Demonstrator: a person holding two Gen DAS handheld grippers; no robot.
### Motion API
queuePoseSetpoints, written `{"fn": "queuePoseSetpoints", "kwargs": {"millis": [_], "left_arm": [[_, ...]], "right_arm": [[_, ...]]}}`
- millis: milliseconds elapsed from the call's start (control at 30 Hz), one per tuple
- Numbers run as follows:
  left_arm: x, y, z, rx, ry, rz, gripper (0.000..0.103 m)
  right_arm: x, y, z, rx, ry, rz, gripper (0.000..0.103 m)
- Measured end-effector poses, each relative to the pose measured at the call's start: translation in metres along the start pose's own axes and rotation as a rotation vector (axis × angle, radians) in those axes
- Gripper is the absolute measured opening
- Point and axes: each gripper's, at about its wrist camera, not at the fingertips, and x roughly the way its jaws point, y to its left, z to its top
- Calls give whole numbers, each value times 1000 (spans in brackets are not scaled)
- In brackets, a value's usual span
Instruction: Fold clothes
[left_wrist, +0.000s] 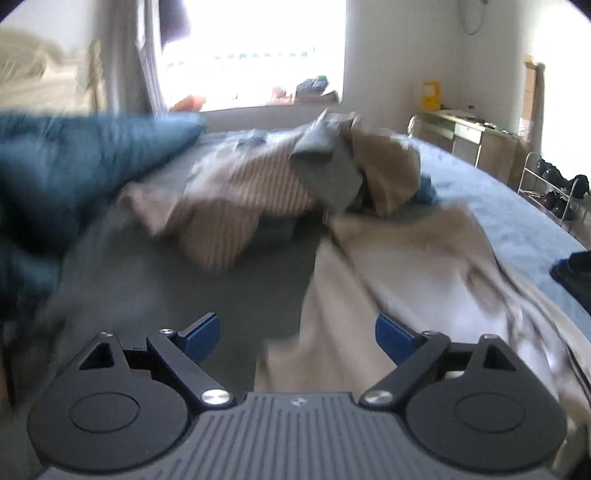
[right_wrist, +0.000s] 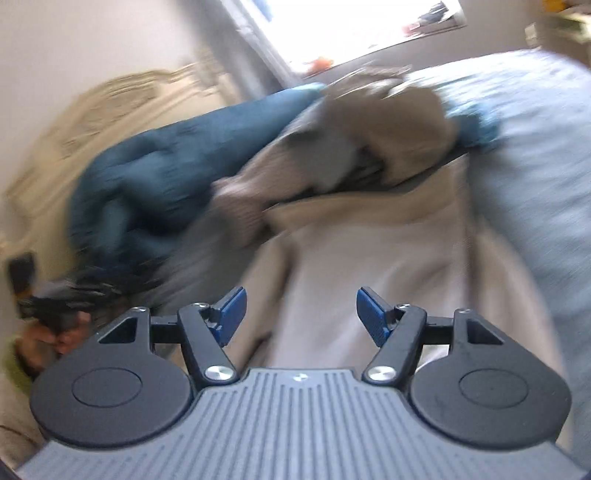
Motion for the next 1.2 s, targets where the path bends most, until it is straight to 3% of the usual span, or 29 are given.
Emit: {"fn": "queuePoseSetpoints", "kwargs": {"millis": [100,233,367,467,533,600,633,667,733,800,933,1033,1200], "left_arm": [[-6,10,-56,-52,40,31,89],[-4,28,-108,-152,88,92,76],[-13,48,-142,-309,90,39,65],[-28,53,-156,-346,44,-28,63],[-41,47,-161,-303,8,-63,63],[-51,33,-165,-226,-22,-108,63],[-54,26,-167,-191,-20,-144,63],[-55,19,-170,-168,-10,-181,64],[-55,4,-177,-131,20,-249,64],[-51,-11,-186,-101,57,-291,64],[-42,-30,-199,-39,106,-267,64],[-46,-42,-203,4,97,-249,65],[-44,-75,-208,108,98,-204,71]], "right_arm": [[15,25,-42,12,39,80,66],[45,56,-88,-5,86,135,66],[68,84,-114,-45,118,29,66],[80,88,-134,24,165,39,66],[86,93,-148,37,199,15,65],[90,102,-158,18,208,-28,58],[92,108,-161,0,210,-39,48],[94,113,-164,-3,225,-25,32],[97,121,-169,-7,257,6,22],[98,127,-174,-26,279,30,21],[109,130,-193,4,369,-10,23],[111,129,-206,29,393,-32,25],[95,113,-216,149,356,-17,31]]}}
